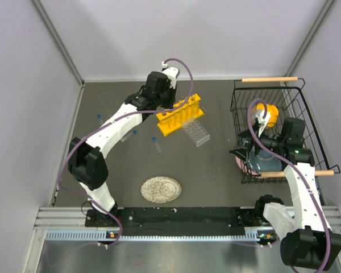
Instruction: Organize the chemistry lab equipment
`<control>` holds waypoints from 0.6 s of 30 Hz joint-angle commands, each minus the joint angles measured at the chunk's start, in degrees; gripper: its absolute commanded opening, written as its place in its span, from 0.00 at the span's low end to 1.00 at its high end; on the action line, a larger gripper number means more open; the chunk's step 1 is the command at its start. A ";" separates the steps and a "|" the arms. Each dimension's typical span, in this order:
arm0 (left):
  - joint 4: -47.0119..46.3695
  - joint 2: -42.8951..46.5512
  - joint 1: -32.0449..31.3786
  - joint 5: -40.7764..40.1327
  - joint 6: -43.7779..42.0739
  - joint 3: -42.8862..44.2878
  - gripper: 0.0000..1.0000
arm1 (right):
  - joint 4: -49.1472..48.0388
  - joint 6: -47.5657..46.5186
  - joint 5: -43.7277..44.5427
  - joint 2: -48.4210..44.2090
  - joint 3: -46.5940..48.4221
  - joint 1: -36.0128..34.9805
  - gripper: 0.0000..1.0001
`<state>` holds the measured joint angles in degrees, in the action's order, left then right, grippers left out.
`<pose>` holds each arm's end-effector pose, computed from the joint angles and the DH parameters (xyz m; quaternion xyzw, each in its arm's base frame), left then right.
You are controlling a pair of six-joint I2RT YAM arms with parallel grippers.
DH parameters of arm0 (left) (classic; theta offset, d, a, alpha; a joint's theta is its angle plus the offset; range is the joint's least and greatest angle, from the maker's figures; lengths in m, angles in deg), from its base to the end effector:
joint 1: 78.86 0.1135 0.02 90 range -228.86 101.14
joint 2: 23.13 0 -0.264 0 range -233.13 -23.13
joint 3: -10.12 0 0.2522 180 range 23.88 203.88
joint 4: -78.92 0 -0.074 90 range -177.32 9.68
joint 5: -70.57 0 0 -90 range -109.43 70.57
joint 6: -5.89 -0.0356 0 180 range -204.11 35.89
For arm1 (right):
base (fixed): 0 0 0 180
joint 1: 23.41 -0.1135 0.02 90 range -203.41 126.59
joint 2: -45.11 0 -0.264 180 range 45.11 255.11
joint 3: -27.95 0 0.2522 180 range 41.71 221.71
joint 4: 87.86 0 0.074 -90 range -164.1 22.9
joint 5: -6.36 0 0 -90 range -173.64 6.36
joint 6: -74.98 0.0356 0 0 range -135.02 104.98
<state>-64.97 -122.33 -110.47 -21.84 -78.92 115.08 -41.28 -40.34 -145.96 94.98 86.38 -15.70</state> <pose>0.3480 -0.2124 0.3441 0.1880 0.8468 -0.1396 0.4776 0.1732 0.0084 0.2971 -0.3418 0.7254 0.3393 0.4917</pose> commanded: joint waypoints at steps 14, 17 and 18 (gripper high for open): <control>0.15 -3.45 0.24 0.13 -1.32 2.67 0.01 | -0.74 -1.75 -0.96 -1.09 0.42 0.73 0.99; -0.20 -4.25 0.24 0.04 -1.32 2.58 0.02 | -0.74 -1.84 -0.87 -1.09 0.34 0.73 0.99; -0.37 -4.51 0.24 0.04 -1.32 2.58 0.03 | -0.74 -1.84 -0.87 -1.17 0.42 0.73 0.99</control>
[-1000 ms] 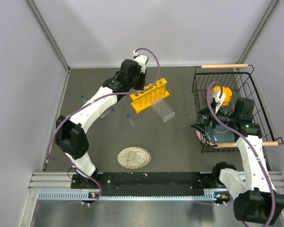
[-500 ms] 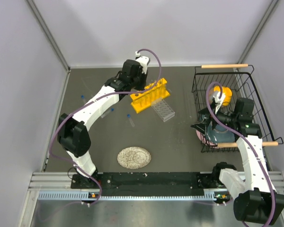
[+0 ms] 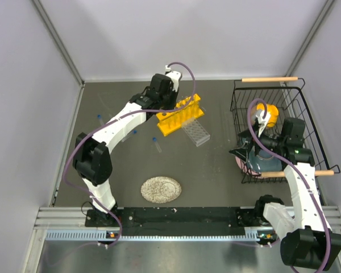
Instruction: Organize the chemistry lab equipment
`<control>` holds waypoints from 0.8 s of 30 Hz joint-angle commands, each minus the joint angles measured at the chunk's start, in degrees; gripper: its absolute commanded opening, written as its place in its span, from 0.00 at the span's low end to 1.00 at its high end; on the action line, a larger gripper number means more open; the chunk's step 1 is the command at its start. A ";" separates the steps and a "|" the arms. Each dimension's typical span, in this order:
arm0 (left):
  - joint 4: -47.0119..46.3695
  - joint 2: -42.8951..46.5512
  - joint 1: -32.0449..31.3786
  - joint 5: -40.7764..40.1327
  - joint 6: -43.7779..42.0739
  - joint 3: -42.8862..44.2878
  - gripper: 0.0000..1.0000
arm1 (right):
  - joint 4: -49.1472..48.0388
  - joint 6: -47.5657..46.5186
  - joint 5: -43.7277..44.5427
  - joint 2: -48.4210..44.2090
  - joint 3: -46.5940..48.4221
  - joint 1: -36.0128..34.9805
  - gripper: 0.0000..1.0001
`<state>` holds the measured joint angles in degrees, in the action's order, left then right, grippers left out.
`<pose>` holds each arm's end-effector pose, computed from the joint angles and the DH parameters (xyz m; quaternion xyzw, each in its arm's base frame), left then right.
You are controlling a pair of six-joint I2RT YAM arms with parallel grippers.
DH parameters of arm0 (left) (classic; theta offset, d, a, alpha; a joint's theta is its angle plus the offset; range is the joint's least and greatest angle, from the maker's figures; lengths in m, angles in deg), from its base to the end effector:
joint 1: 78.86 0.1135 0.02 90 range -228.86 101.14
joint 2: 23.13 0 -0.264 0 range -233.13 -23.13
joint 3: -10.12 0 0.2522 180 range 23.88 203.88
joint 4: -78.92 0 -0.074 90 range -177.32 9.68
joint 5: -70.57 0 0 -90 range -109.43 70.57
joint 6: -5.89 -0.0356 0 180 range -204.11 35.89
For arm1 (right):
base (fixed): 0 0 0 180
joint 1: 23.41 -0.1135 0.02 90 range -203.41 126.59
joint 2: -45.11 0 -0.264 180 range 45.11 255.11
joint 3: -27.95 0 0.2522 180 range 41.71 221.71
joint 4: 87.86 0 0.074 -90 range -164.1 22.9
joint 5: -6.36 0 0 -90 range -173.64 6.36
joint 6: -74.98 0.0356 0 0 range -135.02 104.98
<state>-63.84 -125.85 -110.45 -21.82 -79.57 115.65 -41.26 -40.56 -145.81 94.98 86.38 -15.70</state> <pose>0.3589 -0.2190 0.3214 0.1974 0.8623 -0.1270 0.4488 0.1733 0.0083 0.2970 -0.3427 0.7255 0.3374 0.4923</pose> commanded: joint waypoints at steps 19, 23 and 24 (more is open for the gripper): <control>-1.95 -3.11 0.22 -0.07 0.30 0.96 0.34 | -0.67 -1.88 -0.76 -1.09 0.25 0.73 0.99; -1.78 -1.53 0.22 -0.51 0.65 0.43 0.45 | -0.67 -1.97 -0.67 -1.18 0.16 0.73 0.99; -1.69 -1.17 0.13 -0.51 0.56 0.26 0.47 | -0.67 -1.97 -0.67 -1.18 0.25 0.65 0.99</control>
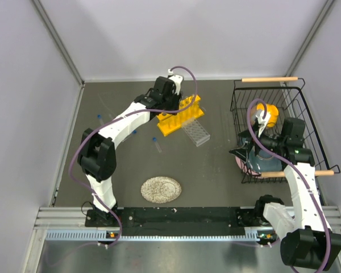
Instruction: Organize the chemistry lab equipment
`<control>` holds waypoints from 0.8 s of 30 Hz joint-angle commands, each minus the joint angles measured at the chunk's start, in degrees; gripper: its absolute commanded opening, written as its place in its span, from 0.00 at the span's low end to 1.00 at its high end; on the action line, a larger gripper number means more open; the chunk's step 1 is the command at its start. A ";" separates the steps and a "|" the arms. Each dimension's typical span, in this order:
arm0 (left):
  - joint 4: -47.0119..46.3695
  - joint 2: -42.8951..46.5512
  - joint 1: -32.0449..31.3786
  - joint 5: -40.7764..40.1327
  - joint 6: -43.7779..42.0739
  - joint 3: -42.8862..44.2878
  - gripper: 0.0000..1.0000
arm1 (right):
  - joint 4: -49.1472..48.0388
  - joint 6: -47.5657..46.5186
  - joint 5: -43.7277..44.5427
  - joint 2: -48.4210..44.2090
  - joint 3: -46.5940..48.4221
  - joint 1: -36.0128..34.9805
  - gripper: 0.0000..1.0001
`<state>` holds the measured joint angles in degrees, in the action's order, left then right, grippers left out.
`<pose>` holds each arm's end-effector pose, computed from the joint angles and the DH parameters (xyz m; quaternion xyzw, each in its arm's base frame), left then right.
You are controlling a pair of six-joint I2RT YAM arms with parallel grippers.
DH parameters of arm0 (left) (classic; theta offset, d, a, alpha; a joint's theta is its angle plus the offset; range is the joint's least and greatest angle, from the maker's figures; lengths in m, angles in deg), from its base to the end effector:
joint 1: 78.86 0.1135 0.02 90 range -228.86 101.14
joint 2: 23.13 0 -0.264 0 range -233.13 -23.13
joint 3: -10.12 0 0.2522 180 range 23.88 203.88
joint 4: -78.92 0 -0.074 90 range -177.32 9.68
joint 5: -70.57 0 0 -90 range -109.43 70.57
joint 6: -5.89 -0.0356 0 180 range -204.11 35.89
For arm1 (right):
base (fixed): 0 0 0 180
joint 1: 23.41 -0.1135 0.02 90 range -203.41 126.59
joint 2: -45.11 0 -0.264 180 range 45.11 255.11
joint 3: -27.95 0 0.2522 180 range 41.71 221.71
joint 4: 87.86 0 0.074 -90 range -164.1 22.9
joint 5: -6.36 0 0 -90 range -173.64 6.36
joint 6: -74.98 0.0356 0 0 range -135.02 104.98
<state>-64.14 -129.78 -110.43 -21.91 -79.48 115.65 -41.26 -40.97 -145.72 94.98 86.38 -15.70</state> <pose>0.3706 -0.2259 0.2940 0.2002 0.8763 -0.1175 0.4222 0.1733 0.0083 0.2970 -0.3451 0.7247 0.3350 0.4935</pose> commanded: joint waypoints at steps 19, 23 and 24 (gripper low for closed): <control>0.20 26.22 1.68 -5.87 3.72 -10.99 0.86 | -0.67 -2.26 0.12 -1.97 -0.28 1.08 0.99; 0.11 32.72 5.46 -3.50 8.02 -16.08 0.92 | -0.67 -2.26 0.21 -2.40 -0.54 1.35 0.99; -0.15 35.52 6.51 -2.80 8.90 -18.44 0.93 | -0.76 -2.34 0.21 -2.49 -0.54 1.44 0.99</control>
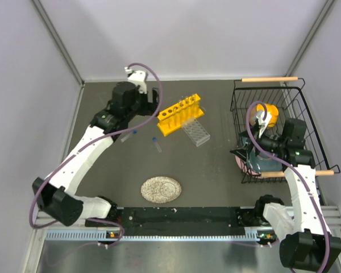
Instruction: Organize the chemistry lab equipment
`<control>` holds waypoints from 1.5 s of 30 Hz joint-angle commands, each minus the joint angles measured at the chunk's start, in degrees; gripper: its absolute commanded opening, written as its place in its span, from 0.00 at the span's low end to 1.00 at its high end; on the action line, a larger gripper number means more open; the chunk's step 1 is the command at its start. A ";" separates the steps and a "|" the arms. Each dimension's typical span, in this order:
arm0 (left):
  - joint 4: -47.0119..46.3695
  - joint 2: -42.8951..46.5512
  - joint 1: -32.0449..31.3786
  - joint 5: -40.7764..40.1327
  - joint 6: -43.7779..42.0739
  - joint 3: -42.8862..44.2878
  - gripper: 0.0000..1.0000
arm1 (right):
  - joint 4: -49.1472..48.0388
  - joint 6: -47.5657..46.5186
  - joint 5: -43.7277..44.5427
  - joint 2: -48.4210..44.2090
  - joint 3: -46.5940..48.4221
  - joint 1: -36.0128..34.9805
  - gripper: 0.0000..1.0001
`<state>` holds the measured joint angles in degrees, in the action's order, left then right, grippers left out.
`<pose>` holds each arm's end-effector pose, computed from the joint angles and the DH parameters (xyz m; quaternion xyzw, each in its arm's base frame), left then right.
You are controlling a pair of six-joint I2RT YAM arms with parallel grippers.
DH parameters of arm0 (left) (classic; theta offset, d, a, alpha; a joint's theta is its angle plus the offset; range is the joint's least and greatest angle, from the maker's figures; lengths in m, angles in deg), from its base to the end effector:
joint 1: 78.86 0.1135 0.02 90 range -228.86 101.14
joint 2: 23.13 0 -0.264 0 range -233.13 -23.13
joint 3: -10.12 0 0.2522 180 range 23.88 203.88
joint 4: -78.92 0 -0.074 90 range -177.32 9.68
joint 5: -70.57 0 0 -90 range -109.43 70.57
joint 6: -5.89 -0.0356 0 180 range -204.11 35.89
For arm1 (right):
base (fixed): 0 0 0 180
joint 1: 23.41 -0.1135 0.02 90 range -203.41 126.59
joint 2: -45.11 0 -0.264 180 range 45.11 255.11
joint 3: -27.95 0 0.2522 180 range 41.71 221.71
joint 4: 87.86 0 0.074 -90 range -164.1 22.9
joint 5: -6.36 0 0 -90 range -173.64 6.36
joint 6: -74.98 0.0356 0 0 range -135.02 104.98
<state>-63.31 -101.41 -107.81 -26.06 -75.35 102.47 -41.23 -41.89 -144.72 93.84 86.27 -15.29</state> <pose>0.2743 -0.1470 0.3893 0.1154 0.8284 -0.1306 0.5323 0.1701 0.0072 0.2990 -0.3491 0.7237 0.3183 0.5030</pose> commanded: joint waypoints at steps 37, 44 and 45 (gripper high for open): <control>15.36 -29.46 30.53 1.80 16.30 4.63 0.82 | -0.78 -1.69 -0.18 -1.45 -0.96 1.37 0.99; 16.33 -34.48 30.53 0.83 15.50 6.93 0.70 | -0.78 -1.78 -0.18 -1.18 -0.96 1.46 0.99; 16.33 -34.92 30.62 0.92 15.42 7.10 0.69 | -0.78 -1.87 -0.18 -1.27 -0.96 1.37 0.99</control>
<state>-48.36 -134.64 -77.49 -23.72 -59.05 107.13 -41.06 -42.07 -144.11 93.05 85.22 -14.61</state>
